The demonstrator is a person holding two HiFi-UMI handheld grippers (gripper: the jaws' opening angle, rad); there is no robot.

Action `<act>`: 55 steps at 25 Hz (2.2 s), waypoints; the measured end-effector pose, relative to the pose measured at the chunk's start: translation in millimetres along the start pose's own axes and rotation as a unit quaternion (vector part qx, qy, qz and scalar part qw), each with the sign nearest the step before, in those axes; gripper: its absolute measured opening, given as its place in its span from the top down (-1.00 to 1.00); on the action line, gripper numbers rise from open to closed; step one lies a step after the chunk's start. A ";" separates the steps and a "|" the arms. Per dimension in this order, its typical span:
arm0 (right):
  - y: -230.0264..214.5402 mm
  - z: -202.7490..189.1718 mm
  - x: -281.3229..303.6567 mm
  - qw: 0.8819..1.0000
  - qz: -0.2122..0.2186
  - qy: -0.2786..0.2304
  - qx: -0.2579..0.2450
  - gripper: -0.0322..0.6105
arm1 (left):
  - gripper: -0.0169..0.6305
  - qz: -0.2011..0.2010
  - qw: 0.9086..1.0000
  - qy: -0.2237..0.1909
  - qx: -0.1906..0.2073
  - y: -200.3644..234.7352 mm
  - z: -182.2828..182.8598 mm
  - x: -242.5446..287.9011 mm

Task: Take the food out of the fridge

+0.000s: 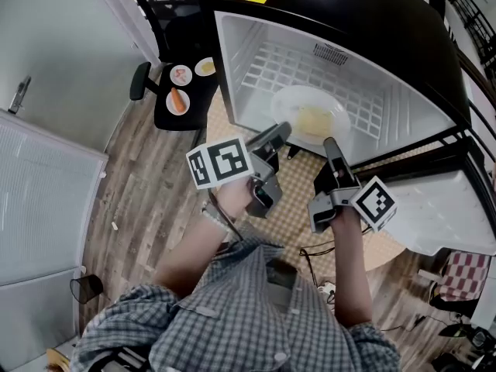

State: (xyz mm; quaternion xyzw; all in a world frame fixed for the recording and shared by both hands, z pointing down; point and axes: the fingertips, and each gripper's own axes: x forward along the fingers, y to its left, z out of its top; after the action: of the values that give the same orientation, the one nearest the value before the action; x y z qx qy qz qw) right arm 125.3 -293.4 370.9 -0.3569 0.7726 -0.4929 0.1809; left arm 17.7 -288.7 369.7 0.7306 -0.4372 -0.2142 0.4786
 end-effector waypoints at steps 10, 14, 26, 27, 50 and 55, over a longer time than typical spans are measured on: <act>0.4 -37.3 -15.7 0.998 0.011 0.056 0.005 0.73 | 0.78 0.018 0.999 -0.006 0.031 5.8 -17.9 -41.1; 2.0 -55.6 -19.1 0.996 0.019 0.082 0.001 0.73 | 0.78 0.026 0.999 -0.010 0.029 13.8 -25.8 -59.5; -19.3 -105.9 -21.5 0.990 0.005 0.143 0.013 0.73 | 0.79 0.064 0.998 0.002 0.025 53.1 -48.7 -91.1; -22.7 -110.2 -21.4 0.989 0.003 0.147 0.014 0.73 | 0.79 0.069 0.997 0.004 0.021 58.4 -51.2 -92.8; -119.3 -199.7 -22.4 0.965 -0.110 0.238 0.024 0.73 | 0.79 0.157 0.983 0.082 -0.047 172.9 -101.2 -116.8; -136.5 -208.5 -20.6 0.960 -0.133 0.245 0.023 0.73 | 0.78 0.173 0.978 0.102 -0.055 192.9 -109.8 -114.1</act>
State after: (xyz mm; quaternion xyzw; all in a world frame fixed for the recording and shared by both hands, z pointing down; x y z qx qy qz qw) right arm 58.6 -181.9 584.6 -0.3203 0.7276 -0.6023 -0.0728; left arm -45.7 -166.9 578.1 0.6340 -0.4939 -0.0765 0.5901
